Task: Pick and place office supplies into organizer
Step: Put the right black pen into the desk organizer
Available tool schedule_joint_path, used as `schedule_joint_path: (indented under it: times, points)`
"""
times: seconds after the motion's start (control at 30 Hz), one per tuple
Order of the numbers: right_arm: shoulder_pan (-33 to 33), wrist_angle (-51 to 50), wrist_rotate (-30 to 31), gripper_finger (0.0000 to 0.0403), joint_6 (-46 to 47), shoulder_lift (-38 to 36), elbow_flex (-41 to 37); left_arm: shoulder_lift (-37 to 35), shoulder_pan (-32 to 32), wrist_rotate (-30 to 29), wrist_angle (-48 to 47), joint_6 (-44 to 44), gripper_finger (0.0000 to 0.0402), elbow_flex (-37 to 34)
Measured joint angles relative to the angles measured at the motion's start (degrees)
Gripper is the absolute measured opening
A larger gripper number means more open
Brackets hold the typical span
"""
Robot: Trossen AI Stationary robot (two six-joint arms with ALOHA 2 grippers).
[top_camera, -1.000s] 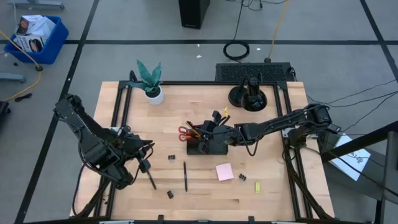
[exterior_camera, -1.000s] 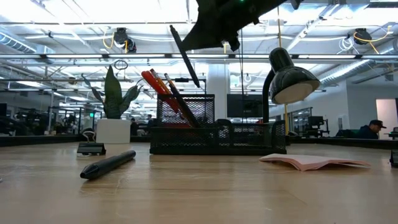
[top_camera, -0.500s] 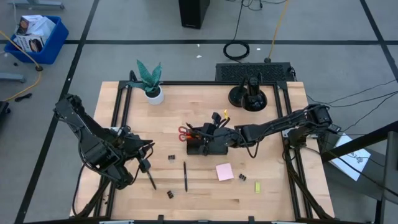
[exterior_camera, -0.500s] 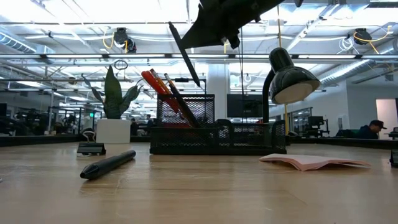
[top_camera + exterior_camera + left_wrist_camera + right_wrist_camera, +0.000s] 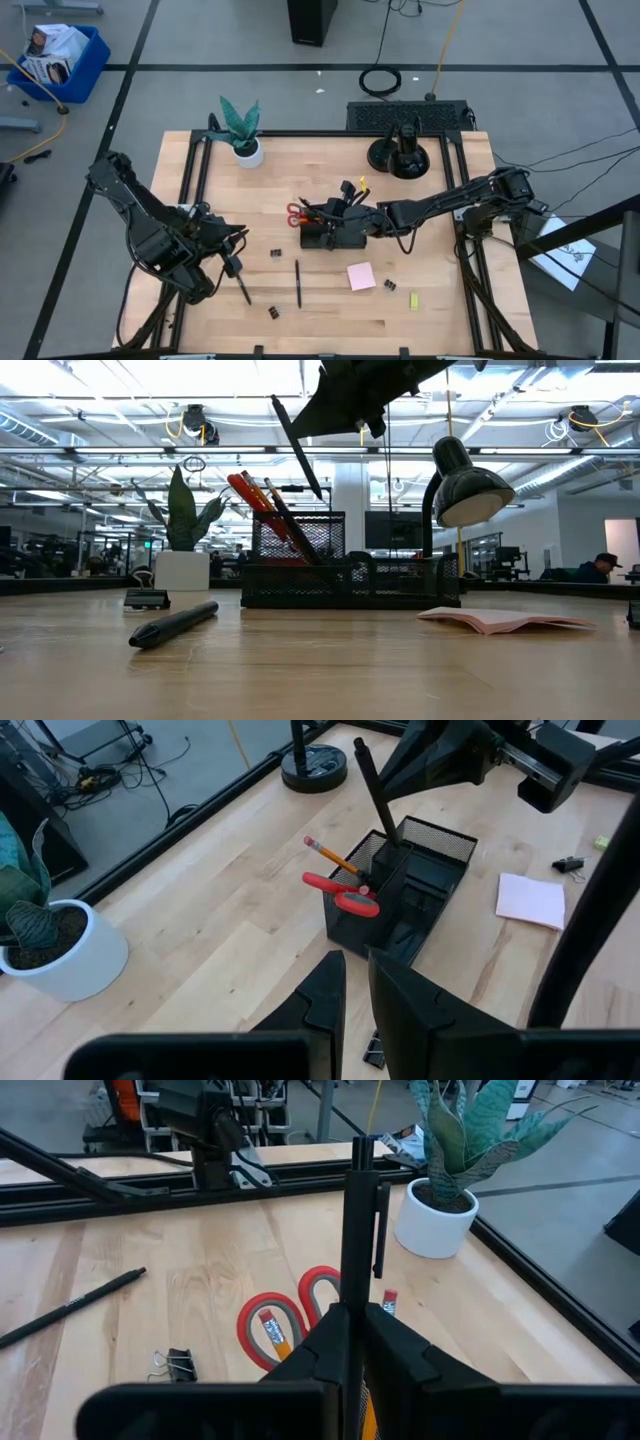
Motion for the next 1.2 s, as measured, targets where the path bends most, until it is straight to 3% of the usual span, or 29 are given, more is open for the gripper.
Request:
schedule_joint_path:
  times: [0.57, 0.83, 1.2]
  points:
    - [0.0, 0.2, 0.1, 0.0018, -0.4, 0.0, -0.1, 0.0, 0.0, 0.0, 0.0, 0.0, 0.0053, 0.0]
    - [0.0, 8.3, 0.0, 0.0018, -0.6, 0.0, -4.8, 0.0, 0.0, 0.0, 0.2, -0.1, 0.0053, 0.0]
    - [0.0, 7.3, 1.4, 0.0018, -1.6, 0.0, -5.1, 0.0, 0.0, 0.0, 0.2, -0.2, 0.0053, 0.0]
